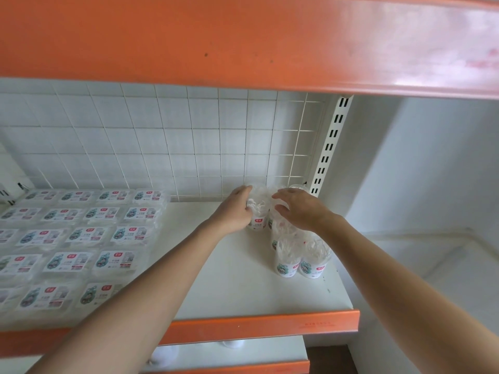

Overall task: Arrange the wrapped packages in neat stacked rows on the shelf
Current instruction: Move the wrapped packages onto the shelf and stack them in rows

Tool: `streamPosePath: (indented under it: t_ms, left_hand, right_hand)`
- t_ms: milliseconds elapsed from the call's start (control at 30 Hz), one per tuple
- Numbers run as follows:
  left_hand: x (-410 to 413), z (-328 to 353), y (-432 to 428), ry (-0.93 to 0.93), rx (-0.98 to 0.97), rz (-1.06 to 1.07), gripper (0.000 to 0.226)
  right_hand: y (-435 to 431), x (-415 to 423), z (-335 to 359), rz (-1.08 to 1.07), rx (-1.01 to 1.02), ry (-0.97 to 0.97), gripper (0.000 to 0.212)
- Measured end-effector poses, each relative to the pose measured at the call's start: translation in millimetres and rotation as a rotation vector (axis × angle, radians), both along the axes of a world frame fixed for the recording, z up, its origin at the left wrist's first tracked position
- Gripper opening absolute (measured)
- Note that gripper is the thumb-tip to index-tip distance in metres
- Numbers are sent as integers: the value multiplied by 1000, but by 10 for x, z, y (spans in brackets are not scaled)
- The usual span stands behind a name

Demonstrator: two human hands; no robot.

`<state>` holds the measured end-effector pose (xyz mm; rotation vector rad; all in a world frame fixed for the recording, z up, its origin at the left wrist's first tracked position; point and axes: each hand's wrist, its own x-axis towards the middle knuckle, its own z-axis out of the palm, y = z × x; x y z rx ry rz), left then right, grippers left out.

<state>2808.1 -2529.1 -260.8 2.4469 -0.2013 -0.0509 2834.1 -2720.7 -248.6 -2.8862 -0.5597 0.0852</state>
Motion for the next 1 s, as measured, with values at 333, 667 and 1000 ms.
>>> streamPosePath:
  t_ms: [333,667,1000]
  left_hand:
    - [-264,155,87,-58,210,143,56]
    - [-853,240,568,-56,485,331,63]
    - [-2257,511,2181,-158,634,521,72]
  right_hand:
    - [136,-14,97,99,-36,-95,55]
    - [705,-437,105,169,-69,-165,69]
    - [2431,-1619,266,235,-31,-343,76]
